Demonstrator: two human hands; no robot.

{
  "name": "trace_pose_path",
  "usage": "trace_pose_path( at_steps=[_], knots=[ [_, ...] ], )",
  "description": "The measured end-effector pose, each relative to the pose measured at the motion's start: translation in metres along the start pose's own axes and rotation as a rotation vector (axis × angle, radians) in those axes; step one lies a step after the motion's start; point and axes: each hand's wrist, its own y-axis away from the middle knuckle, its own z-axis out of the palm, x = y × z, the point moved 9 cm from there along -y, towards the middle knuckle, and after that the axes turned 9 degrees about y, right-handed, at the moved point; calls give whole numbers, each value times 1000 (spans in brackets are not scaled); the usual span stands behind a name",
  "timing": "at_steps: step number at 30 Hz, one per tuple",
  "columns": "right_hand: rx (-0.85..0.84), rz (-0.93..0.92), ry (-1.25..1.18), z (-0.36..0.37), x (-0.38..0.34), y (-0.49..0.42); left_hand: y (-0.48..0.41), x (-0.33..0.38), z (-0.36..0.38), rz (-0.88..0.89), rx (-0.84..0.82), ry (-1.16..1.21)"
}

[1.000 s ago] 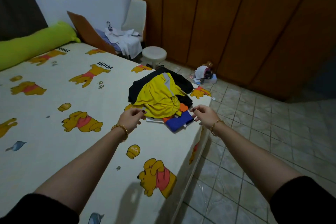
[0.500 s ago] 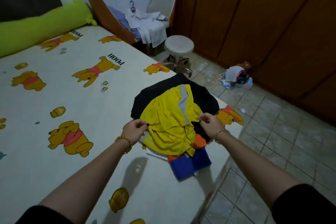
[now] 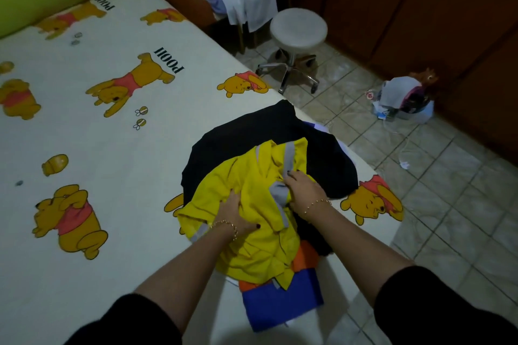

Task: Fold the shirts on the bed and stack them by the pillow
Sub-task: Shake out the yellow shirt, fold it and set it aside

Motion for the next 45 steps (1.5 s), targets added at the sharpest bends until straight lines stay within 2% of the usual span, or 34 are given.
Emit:
trace_pose_path(
  at_steps=[3, 5, 13, 17, 21, 24, 26, 29, 33, 36, 38, 42, 45],
  knots=[
    [7, 26, -42, -19, 4, 12, 15, 1, -18, 57, 199, 69],
    [0, 38, -67, -39, 6, 26, 26, 7, -35, 90, 240, 35],
    [372, 121, -417, -179, -32, 120, 132, 50, -151, 294, 365, 246],
    [563, 111, -604, -255, -84, 190, 227, 66, -219, 417, 441, 356],
    [723, 12, -797, -318, -156, 261, 322, 63, -275, 518, 491, 338],
    [812, -107, -856, -355, -215, 308, 395, 57, -295, 647, 422, 381],
    [833, -168, -882, -375, -253, 333, 440, 54, -297, 703, 355, 334],
    [818, -269, -907, -405, -315, 367, 502, 43, -308, 763, 367, 263],
    [852, -303, -878, -445, -364, 402, 571, 22, -354, 842, 617, 292],
    [897, -283, -910, -473, -374, 429, 617, 6, -387, 812, 762, 318],
    [905, -283, -825, -487, -382, 451, 644, 1, -403, 779, 858, 272],
    [813, -304, -652, -490, -403, 487, 700, 17, -415, 798, 987, 185],
    [615, -437, -758, -474, -418, 504, 743, 41, -417, 840, 1084, 159]
  ],
)
